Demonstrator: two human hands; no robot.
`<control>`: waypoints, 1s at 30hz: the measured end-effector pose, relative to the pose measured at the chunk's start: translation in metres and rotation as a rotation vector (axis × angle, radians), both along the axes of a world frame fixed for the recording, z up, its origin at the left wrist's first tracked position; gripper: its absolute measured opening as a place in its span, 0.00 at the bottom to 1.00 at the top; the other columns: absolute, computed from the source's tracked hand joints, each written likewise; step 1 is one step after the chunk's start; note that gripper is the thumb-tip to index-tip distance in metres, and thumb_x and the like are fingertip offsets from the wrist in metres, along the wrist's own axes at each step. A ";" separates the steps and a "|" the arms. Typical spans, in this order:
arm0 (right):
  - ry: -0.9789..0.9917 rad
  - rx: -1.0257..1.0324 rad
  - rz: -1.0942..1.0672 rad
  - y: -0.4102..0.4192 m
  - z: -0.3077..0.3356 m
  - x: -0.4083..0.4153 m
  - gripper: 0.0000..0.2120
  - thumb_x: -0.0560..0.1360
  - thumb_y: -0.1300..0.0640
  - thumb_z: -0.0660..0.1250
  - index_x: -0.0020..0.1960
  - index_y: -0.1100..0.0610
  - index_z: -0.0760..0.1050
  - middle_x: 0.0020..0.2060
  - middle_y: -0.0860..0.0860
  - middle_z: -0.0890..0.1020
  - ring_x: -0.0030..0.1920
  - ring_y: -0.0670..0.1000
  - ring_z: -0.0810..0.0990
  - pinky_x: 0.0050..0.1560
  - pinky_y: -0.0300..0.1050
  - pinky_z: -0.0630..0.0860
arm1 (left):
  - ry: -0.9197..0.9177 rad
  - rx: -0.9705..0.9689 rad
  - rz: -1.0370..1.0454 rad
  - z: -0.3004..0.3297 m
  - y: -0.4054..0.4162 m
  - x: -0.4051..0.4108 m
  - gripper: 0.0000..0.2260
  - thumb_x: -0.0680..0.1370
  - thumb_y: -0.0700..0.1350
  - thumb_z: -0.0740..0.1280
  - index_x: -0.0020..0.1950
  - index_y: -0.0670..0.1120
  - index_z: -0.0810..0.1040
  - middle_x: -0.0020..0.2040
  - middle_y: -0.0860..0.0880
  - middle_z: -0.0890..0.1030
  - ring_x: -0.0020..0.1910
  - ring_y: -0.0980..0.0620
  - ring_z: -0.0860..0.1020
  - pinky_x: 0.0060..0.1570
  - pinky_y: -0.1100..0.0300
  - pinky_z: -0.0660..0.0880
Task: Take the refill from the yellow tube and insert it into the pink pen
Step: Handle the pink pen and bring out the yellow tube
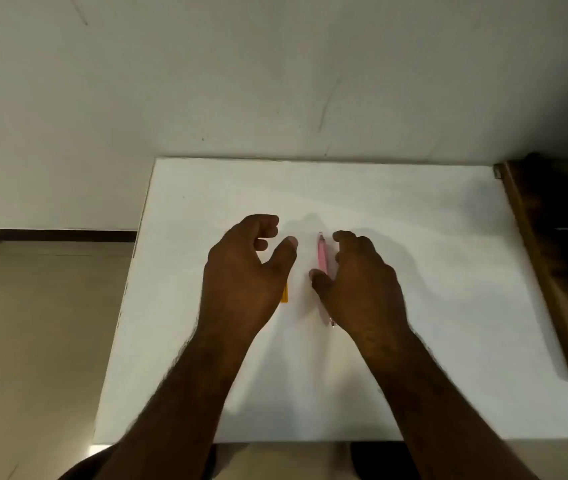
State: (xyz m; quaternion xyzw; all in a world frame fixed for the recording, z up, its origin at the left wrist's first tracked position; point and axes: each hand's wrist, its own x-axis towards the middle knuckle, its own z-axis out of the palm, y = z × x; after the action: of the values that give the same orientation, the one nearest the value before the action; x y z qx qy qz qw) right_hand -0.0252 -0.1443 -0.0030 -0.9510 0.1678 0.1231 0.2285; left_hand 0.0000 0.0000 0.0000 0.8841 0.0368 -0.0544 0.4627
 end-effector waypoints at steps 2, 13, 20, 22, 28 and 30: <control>0.009 -0.018 0.012 -0.001 -0.002 0.004 0.30 0.78 0.42 0.69 0.74 0.52 0.65 0.66 0.51 0.76 0.62 0.55 0.79 0.59 0.48 0.76 | 0.009 0.019 -0.005 0.000 -0.001 0.003 0.13 0.77 0.55 0.70 0.61 0.56 0.78 0.51 0.64 0.80 0.50 0.64 0.79 0.44 0.75 0.68; -0.038 -0.077 0.009 0.002 -0.011 0.002 0.24 0.79 0.50 0.69 0.72 0.53 0.67 0.64 0.52 0.77 0.60 0.56 0.81 0.56 0.47 0.77 | 0.019 -0.015 -0.009 0.000 -0.004 -0.001 0.11 0.77 0.51 0.71 0.58 0.53 0.80 0.47 0.60 0.83 0.42 0.69 0.78 0.38 0.78 0.70; -0.120 0.345 -0.157 0.001 -0.003 0.005 0.23 0.74 0.49 0.76 0.66 0.50 0.73 0.46 0.45 0.83 0.46 0.48 0.83 0.50 0.44 0.79 | 0.090 0.014 -0.018 0.002 -0.014 0.001 0.10 0.77 0.52 0.70 0.56 0.52 0.82 0.46 0.60 0.82 0.43 0.62 0.80 0.44 0.70 0.72; -0.192 0.483 -0.173 0.001 0.004 0.004 0.21 0.73 0.49 0.77 0.62 0.49 0.74 0.43 0.44 0.83 0.43 0.46 0.84 0.48 0.46 0.82 | 0.125 -0.033 -0.032 0.003 -0.016 0.003 0.08 0.78 0.53 0.69 0.52 0.52 0.85 0.46 0.59 0.85 0.45 0.59 0.81 0.47 0.65 0.74; -0.176 0.666 -0.189 -0.006 0.012 0.000 0.15 0.74 0.56 0.75 0.57 0.46 0.76 0.45 0.45 0.84 0.45 0.47 0.86 0.51 0.51 0.84 | 0.158 -0.204 -0.050 0.007 -0.018 0.003 0.08 0.79 0.49 0.69 0.43 0.50 0.86 0.32 0.56 0.83 0.33 0.61 0.80 0.38 0.66 0.72; -0.196 0.756 -0.273 -0.012 0.015 0.003 0.09 0.76 0.58 0.72 0.54 0.48 0.80 0.46 0.46 0.85 0.48 0.50 0.85 0.55 0.55 0.83 | 0.175 -0.222 -0.091 0.009 -0.019 0.002 0.08 0.79 0.49 0.69 0.44 0.50 0.86 0.33 0.55 0.84 0.33 0.61 0.81 0.39 0.66 0.73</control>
State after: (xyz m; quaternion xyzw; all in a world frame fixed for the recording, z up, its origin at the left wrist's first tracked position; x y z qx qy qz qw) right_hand -0.0219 -0.1561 0.0118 -0.7764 0.2129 0.0536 0.5907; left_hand 0.0016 -0.0191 0.0086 0.8202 0.0305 -0.1558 0.5496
